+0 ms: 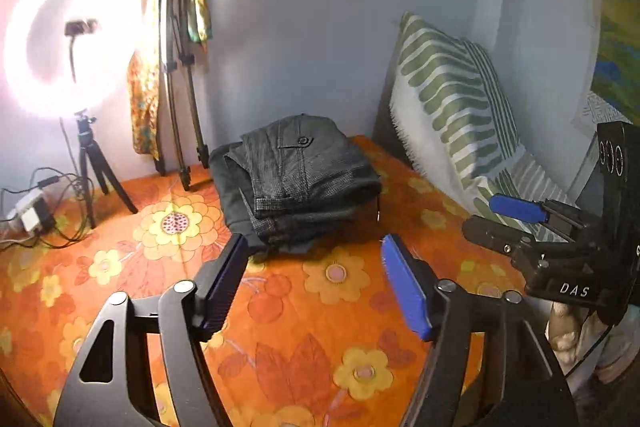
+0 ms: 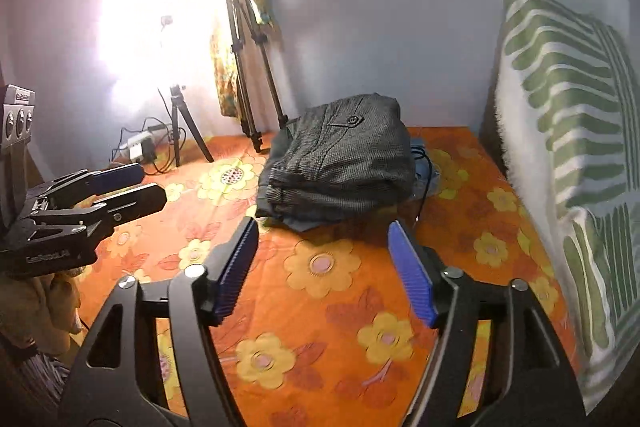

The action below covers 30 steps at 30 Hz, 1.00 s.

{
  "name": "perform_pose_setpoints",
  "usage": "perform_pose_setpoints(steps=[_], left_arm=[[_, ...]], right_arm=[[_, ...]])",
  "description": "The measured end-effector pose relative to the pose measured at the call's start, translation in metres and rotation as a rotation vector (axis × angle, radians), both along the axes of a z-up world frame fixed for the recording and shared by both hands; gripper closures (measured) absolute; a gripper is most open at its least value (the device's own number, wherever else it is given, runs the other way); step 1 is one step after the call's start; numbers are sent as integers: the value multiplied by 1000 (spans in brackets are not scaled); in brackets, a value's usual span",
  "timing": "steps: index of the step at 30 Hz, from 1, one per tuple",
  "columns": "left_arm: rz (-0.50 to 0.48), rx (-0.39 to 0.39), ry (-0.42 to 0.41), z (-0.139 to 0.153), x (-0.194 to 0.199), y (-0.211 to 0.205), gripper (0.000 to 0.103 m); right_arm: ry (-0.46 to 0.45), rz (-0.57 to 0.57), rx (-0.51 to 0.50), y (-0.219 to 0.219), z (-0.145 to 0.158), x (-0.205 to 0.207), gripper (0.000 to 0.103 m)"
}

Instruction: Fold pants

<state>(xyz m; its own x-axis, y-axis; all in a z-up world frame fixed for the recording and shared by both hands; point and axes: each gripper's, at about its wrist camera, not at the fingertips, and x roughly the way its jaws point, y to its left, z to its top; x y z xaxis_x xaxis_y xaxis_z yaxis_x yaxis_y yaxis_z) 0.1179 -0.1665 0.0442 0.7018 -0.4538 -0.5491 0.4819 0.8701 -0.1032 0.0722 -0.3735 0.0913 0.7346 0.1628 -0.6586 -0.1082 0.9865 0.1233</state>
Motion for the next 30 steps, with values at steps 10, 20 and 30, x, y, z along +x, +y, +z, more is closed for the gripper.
perform_pose_setpoints(steps=[10,20,30], left_arm=[[43,-25,-77,-14,-54,34,21],[76,43,3,-49,-50,38,21],[122,29,26,-53,-45,46,21]], right_arm=[[-77,-74,-18,31,-10,-57,3],[-51,-22,-98,54,-46,-52,2],[-100,-6,-110,66,-42,-50,0]])
